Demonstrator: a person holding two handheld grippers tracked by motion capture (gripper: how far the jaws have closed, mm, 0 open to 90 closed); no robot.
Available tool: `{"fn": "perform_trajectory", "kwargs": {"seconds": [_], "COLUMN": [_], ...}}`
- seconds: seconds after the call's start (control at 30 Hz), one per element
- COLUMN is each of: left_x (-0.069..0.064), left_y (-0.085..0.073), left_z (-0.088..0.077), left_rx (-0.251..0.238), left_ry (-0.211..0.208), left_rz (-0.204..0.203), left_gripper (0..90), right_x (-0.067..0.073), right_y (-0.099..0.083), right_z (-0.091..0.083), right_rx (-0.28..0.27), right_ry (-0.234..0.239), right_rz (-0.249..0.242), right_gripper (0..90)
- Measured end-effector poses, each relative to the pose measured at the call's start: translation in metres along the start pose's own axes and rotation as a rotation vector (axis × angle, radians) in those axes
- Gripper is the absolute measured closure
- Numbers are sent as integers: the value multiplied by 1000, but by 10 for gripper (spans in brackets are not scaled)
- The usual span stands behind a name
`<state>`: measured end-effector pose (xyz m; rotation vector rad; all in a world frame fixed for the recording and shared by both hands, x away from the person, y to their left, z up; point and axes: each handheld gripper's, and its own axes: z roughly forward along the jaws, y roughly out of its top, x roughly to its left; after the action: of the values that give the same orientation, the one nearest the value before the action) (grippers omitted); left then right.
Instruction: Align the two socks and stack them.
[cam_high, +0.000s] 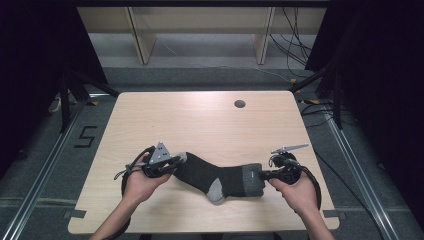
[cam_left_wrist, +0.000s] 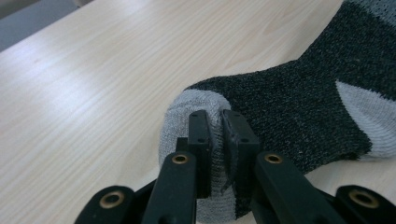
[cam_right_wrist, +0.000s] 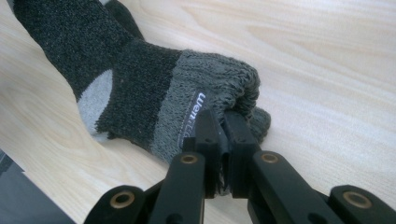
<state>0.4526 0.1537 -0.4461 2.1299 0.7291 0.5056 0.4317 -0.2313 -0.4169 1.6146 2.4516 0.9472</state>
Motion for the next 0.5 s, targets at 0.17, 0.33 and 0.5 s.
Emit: {"fn": "perform_trajectory", "kwargs": {"seconds": [0.17,0.33,0.5], "left_x": [4,7,6], "left_y": [-9,-16,-16], "left_z": [20,27,27], "left_rx": [71,95,114], "left_ry": [-9,-5,5], "left_rz": [9,2,17], "left_gripper": [816,813,804], "right_x": [-12,-16,-17], "right_y": [-4,-7,-9], "right_z": [16,27,33], "right_rx": [27,46,74], "right_ry": [-15,-35,-42], "right_rz": [3,16,38], "right_gripper": [862,858,815]}}
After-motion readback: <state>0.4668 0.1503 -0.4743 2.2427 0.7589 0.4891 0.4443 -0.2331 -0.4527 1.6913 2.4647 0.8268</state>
